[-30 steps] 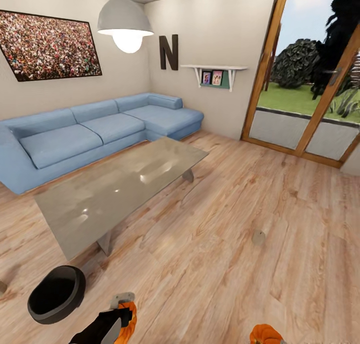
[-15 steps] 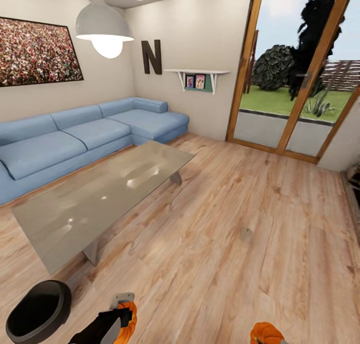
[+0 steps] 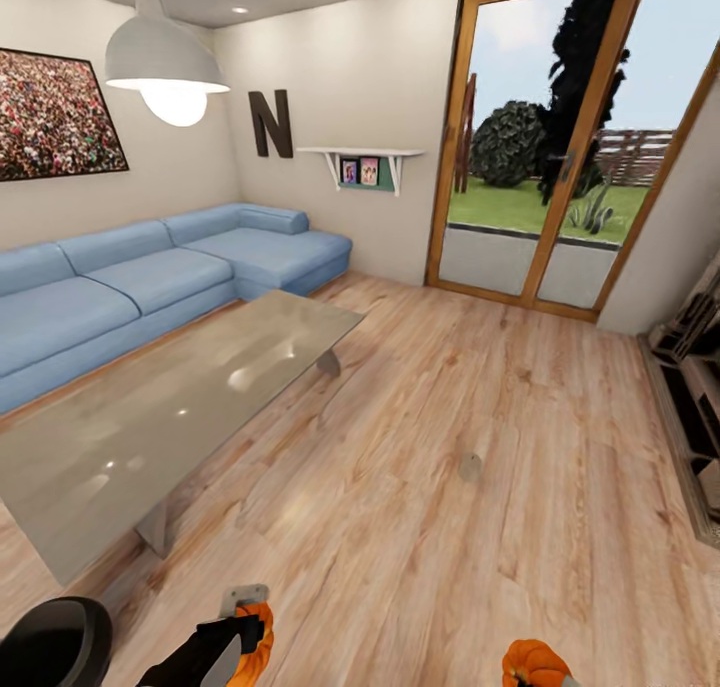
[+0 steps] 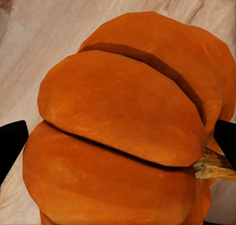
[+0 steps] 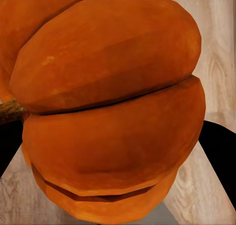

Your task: Place each of the two pumpkins and all three candles from the living room inside a cabinet in the living room (use any cabinet), then make sure every cabinet is closed, and position the cauldron so it is next to a table in the living room.

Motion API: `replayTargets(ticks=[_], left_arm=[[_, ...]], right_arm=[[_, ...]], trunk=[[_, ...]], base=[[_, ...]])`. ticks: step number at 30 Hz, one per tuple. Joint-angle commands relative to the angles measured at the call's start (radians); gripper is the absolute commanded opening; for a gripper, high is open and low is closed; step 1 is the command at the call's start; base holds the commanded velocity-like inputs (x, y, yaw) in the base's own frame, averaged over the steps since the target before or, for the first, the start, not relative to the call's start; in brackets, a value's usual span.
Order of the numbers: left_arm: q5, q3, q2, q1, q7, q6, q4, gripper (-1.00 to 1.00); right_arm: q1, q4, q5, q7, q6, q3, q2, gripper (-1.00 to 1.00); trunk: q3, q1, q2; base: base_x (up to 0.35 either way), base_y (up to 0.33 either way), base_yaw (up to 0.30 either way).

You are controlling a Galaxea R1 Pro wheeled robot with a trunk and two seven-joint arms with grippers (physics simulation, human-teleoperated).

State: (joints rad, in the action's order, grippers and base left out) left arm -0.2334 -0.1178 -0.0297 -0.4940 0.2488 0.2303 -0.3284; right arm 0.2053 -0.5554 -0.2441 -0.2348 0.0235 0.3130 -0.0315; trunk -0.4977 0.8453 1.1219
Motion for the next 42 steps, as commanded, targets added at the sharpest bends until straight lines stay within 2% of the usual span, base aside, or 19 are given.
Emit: replayTargets(ticks=[1, 12, 36, 42], left_arm=[[0.000, -0.001, 0.000, 0.000, 0.001, 0.001, 0.000, -1.00], [0.001, -0.003, 0.001, 0.000, 0.001, -0.002, 0.000, -1.00], [0.002, -0.005, -0.001, 0.000, 0.001, -0.003, 0.000, -1.00], [0.002, -0.005, -0.001, 0.000, 0.001, -0.003, 0.000, -1.00]], right_arm=[[0.000, 0.000, -0.001, -0.001, 0.000, 0.000, 0.000, -1.00], [0.000, 0.000, -0.005, -0.001, 0.001, 0.000, 0.000, -1.00], [0.000, 0.000, -0.010, -0.001, 0.003, 0.003, -0.001, -1.00], [0.000, 0.000, -0.011, 0.042, 0.010, 0.006, 0.002, -1.00]], trunk=[[0.001, 0.000, 0.000], [0.017, 0.000, 0.000], [0.043, 0.000, 0.000], [0.044, 0.000, 0.000]], base=[[0.121, 0.044, -0.187], [0.012, 0.007, -0.188], [-0.103, 0.018, -0.228], [-0.185, 0.000, -0.274]])
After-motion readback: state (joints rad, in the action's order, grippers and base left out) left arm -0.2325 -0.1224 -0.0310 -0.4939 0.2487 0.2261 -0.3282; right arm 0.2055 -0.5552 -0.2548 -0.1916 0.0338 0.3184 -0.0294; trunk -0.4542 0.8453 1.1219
